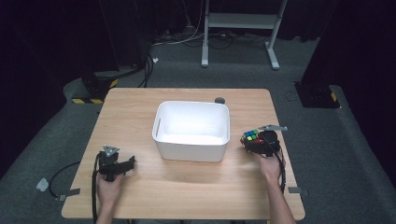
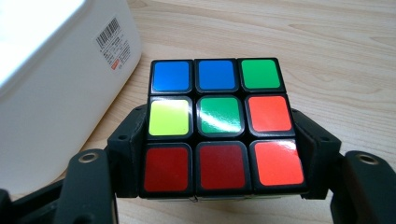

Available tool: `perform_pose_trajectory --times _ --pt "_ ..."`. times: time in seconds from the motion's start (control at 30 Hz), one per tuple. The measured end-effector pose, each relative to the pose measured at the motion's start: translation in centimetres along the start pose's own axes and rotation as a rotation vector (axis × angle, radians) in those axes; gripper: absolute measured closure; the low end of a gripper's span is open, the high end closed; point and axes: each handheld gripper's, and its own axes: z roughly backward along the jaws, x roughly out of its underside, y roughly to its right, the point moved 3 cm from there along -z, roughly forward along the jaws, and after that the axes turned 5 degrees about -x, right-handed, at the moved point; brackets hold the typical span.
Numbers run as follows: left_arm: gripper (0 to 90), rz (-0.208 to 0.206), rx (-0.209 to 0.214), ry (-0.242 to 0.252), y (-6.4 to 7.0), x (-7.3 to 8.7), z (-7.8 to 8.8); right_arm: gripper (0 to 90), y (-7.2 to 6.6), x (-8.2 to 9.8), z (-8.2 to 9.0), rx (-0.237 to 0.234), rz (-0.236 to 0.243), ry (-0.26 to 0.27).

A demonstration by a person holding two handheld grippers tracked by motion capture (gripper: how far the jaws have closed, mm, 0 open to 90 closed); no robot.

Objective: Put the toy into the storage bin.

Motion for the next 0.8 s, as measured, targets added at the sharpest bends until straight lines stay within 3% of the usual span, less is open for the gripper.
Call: perform_pose_trajectory --times 0.8 --pt "17.0 0.000 0.000 0.000 0.0 0.0 0.0 33.8 -0.9 -1.0 2.2 0.002 0.039 0.016"
